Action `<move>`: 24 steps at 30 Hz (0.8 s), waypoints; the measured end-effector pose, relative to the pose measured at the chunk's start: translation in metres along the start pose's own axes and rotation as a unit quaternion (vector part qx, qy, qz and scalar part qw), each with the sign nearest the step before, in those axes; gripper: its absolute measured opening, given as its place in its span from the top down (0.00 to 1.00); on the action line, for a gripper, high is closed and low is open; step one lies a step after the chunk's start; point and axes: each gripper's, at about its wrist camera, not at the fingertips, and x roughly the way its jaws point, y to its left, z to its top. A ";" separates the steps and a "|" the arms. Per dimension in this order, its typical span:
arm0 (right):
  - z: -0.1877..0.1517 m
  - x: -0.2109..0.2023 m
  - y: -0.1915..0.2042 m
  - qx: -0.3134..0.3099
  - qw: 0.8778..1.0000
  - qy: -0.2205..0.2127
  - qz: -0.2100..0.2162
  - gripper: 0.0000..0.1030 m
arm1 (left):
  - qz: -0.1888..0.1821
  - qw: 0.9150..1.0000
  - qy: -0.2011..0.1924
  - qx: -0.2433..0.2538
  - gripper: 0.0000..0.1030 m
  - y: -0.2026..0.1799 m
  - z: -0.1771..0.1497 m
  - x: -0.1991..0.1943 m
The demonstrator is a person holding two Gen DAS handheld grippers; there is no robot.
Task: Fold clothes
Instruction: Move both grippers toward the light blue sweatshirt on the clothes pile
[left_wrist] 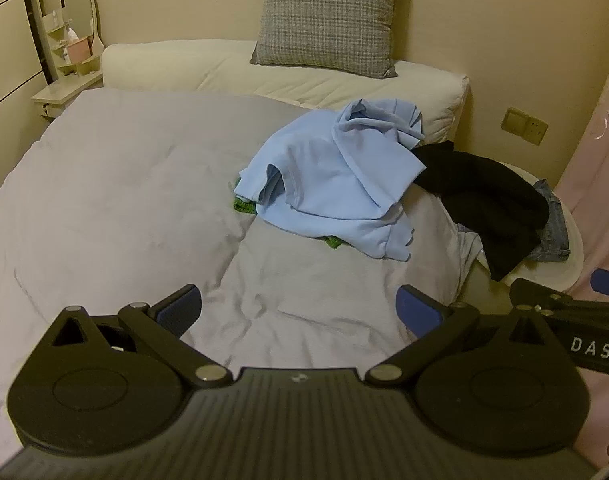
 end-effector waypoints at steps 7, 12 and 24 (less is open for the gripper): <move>0.004 -0.001 0.000 -0.001 1.000 0.003 0.004 0.00 | -0.005 1.000 -0.001 0.001 0.01 0.004 -0.002 0.003; 0.001 0.003 -0.002 -0.005 1.000 0.002 0.006 0.00 | -0.002 1.000 -0.001 -0.006 0.01 0.004 -0.013 -0.001; -0.005 0.000 0.008 -0.011 1.000 0.003 0.003 0.00 | -0.008 1.000 0.009 -0.017 0.01 0.012 -0.020 0.000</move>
